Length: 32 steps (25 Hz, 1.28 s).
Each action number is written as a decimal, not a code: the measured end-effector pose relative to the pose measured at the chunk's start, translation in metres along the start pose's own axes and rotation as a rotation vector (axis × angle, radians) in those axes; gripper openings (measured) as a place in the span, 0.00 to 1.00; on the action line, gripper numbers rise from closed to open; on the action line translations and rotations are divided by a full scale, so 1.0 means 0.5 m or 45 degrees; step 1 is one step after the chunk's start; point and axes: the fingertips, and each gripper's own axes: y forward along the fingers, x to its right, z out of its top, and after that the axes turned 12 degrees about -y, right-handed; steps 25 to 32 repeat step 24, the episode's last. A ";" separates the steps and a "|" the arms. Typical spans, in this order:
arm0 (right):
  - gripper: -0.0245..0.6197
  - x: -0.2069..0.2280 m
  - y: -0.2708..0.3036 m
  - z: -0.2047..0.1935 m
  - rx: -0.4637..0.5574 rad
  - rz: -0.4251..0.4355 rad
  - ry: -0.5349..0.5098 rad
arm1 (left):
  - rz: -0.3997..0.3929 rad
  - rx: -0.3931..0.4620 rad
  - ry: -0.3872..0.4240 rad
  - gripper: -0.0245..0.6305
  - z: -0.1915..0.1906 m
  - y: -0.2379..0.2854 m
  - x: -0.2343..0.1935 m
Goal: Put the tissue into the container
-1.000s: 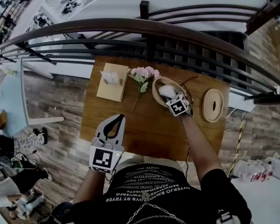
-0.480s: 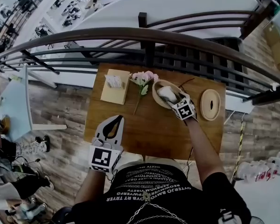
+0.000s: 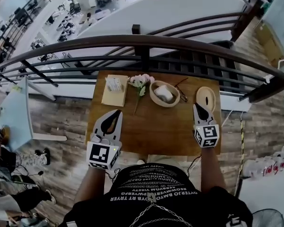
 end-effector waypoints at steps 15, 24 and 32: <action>0.06 -0.055 -0.340 0.144 0.161 -0.200 -0.066 | -0.140 0.066 0.016 0.08 -0.009 -0.124 0.077; 0.06 -0.095 -0.317 0.148 0.151 -0.158 -0.079 | -0.129 0.039 0.004 0.08 -0.032 -0.137 0.054; 0.06 -0.095 -0.317 0.148 0.151 -0.158 -0.079 | -0.129 0.039 0.004 0.08 -0.032 -0.137 0.054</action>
